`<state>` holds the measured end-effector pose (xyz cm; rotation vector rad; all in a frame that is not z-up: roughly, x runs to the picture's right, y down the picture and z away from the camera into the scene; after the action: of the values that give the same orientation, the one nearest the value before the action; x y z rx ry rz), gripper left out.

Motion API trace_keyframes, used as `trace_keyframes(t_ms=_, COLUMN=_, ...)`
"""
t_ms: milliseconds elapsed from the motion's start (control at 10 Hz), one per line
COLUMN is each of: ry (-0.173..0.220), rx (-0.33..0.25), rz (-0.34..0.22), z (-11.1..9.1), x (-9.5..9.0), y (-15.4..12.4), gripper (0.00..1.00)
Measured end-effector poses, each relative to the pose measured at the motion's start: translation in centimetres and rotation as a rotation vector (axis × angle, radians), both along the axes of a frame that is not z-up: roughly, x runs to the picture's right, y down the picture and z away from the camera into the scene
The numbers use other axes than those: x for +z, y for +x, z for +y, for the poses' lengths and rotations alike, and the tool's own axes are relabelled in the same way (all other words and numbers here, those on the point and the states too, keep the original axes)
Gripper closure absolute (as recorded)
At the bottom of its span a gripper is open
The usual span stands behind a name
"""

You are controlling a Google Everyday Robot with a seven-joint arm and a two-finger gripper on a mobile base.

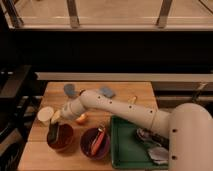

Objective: Wipe red bowl with eraser

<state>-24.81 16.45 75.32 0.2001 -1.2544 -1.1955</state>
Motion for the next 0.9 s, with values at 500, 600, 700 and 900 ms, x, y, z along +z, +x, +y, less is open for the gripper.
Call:
trace_keyframes(t_ms=500, ry=-0.040, rx=0.026, rz=0.092, z=1.5, x=-0.6, y=5.9, gripper=1.00)
trace_keyframes(t_ms=600, ry=-0.043, rx=0.025, rz=0.108, z=1.2, x=-0.2, y=6.6, gripper=1.00)
trace_keyframes(t_ms=700, ry=-0.041, rx=0.018, rz=0.119, z=0.5, x=0.5, y=7.0, gripper=1.00)
trace_keyframes(t_ms=900, ry=-0.023, rx=-0.002, rz=0.118, z=-1.4, x=1.9, y=6.7, gripper=1.00)
